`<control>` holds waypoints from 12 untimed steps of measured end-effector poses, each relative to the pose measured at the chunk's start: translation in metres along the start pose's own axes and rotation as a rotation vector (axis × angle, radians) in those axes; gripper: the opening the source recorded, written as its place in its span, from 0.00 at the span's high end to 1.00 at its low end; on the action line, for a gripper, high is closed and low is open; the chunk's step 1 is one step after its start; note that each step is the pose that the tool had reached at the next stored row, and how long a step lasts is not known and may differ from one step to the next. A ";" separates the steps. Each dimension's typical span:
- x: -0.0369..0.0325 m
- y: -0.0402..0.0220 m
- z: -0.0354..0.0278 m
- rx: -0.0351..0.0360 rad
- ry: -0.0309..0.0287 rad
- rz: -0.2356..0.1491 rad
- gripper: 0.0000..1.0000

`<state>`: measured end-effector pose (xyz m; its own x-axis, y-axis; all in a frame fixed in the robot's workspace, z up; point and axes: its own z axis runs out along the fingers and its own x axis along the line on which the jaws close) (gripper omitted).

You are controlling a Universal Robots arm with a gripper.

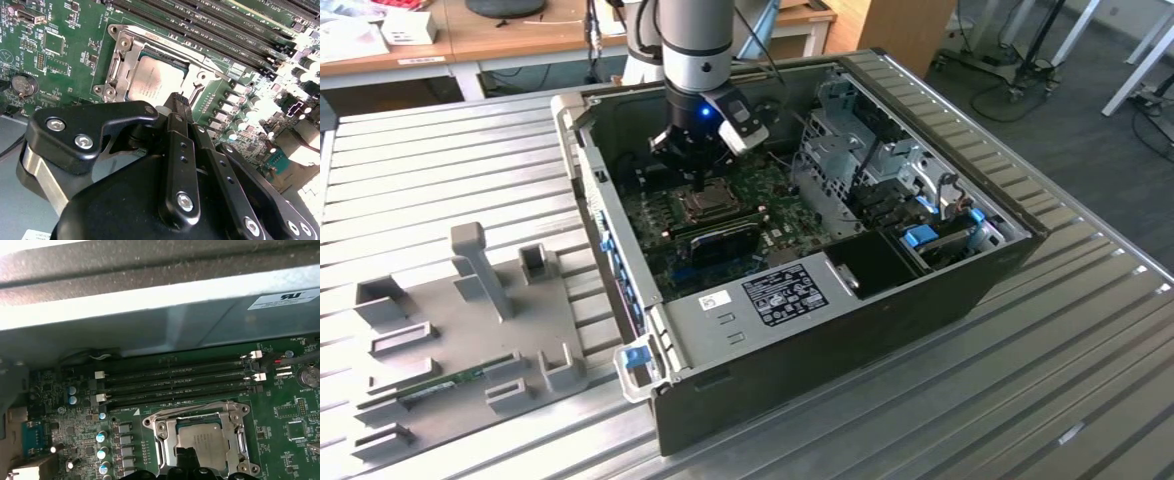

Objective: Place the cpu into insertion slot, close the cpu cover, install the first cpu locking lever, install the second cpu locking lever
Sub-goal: 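Install the first cpu locking lever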

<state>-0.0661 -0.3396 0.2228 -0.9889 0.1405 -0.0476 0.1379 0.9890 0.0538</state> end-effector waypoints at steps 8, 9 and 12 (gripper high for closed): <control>-0.0113 0.0015 0.0010 -0.0019 0.0018 -0.030 0.89; -0.0130 0.0017 0.0012 -0.0020 0.0019 -0.032 0.89; -0.0163 0.0021 0.0015 -0.0025 0.0023 -0.041 0.89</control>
<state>-0.0496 -0.3397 0.2223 -0.9939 0.0993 -0.0475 0.0967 0.9938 0.0544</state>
